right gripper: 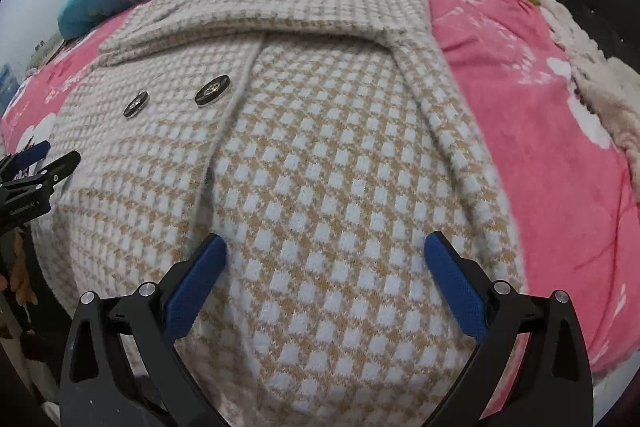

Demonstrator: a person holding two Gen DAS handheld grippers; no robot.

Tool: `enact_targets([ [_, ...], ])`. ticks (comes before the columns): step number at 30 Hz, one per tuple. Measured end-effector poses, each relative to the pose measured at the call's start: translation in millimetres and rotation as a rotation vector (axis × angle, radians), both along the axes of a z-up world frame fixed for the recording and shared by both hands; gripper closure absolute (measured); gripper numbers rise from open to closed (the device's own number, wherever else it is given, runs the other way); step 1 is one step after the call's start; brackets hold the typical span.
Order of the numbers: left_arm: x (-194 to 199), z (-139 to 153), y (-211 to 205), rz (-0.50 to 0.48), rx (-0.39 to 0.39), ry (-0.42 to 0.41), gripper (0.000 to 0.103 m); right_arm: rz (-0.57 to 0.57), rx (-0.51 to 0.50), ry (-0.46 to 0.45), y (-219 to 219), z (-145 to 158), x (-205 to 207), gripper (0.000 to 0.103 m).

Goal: Fold large clothes

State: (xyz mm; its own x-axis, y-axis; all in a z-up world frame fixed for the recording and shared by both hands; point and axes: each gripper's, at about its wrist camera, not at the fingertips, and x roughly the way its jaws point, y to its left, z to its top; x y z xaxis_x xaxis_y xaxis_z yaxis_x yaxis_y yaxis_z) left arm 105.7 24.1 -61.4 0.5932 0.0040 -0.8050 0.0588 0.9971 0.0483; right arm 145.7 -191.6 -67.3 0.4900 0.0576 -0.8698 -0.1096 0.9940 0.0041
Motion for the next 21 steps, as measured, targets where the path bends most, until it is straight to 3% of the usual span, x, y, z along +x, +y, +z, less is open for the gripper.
enact_targets([
  [8, 0, -4, 7, 0.002, -0.008, 0.003, 0.006, -0.014, 0.002, 0.023, -5, -1, -7, 0.008],
  [21, -3, -3, 2, 0.002, -0.008, 0.007, 0.006, -0.074, 0.003, 0.075, -4, -1, 16, 0.008],
])
